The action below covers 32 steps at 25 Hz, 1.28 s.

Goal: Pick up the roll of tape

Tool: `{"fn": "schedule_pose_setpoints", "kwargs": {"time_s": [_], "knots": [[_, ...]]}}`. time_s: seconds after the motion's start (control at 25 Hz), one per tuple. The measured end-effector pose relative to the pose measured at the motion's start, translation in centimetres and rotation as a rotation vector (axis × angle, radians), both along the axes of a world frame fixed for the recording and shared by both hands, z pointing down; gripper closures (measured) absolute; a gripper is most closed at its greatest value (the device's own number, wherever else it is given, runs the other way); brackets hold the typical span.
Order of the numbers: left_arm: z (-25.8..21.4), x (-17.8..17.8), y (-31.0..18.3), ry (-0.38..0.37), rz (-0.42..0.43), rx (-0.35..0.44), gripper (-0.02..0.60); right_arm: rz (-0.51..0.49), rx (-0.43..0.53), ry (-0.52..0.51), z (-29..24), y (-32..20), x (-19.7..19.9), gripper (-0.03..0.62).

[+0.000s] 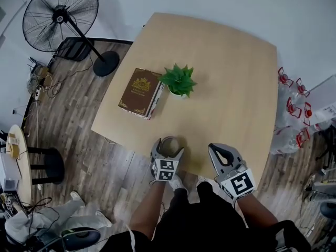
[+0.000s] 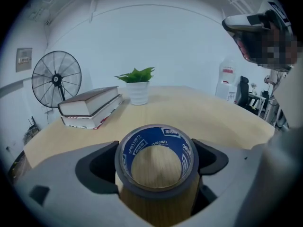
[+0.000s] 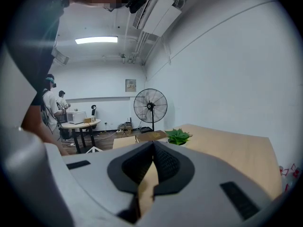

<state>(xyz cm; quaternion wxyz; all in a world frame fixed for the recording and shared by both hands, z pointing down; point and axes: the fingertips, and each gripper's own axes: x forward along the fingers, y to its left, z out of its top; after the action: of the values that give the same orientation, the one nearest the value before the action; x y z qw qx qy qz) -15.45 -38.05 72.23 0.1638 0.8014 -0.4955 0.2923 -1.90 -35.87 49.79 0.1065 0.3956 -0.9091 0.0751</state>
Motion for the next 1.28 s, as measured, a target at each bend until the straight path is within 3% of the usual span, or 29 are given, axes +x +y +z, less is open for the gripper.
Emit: {"fn": "schedule_pose_setpoints", "kwargs": {"time_s": [0.52, 0.92, 1.28], "knots": [[-2.5, -0.2, -0.4, 0.021, -0.026, 0.067, 0.1, 0.0, 0.008, 0.007, -0.1, -0.5, 0.2, 0.599], [-11.8, 0.2, -1.0, 0.024, -0.044, 0.23, 0.101, 0.013, 0.026, -0.001, -0.6, -0.6, 0.4, 0.599], [-22.8, 2.1, 0.0, 0.078, -0.014, 0.447, 0.101, 0.021, 0.073, -0.018, -2.6, -1.0, 0.3, 0.599]]}}
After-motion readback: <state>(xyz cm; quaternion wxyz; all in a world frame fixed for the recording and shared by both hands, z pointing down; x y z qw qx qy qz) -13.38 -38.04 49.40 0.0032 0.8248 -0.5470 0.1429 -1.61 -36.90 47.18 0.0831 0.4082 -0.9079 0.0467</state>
